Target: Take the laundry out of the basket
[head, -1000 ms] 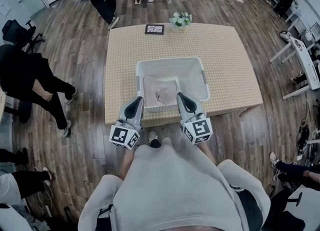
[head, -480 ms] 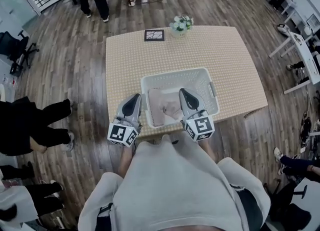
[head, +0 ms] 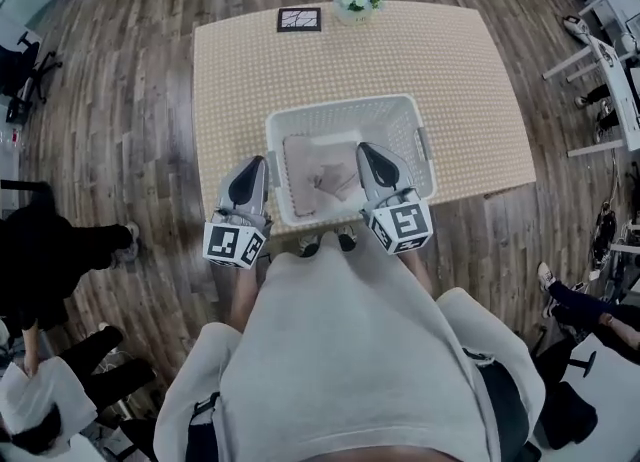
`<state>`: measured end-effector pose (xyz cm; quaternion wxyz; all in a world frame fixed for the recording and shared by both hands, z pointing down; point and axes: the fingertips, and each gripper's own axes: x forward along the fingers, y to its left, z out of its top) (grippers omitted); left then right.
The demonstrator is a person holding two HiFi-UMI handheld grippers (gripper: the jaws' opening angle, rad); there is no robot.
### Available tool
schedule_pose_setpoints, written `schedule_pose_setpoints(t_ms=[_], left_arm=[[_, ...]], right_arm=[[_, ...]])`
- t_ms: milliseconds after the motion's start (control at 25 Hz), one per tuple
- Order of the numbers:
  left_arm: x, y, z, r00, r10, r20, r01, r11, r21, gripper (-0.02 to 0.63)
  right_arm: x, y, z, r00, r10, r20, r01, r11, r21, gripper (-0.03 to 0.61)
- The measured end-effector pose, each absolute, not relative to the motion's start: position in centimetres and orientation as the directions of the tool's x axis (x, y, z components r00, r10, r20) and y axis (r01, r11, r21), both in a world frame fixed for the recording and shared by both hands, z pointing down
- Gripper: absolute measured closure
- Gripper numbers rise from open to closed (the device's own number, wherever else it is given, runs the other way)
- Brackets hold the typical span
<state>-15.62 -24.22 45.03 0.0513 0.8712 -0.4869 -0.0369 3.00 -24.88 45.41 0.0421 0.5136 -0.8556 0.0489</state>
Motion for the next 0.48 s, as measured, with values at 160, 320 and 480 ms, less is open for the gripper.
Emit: schedule_pose_setpoints(t_ms=[160,320,480], left_arm=[[-15.9,-23.8,46.4,0.502,-0.864,0.030,-0.858,-0.493,0.148,0.604],[-16.1,-23.7,47.3,0.480,-0.874,0.073,-0.870,-0.464,0.168,0.604],[-16.7,-24.4,49.0,0.462,-0.879,0.115,-0.878,-0.436,0.195,0.604]], right_arm=[[2.9,-25.0,46.5,-0.487,-0.859,0.159,-0.873,0.482,-0.069,0.580],[3.0,-25.2,47.1,-0.509,-0.836,0.203,-0.860,0.500,-0.099,0.580],[3.1,-25.9,47.7,-0.514,-0.822,0.244,-0.857,0.501,-0.120,0.580]])
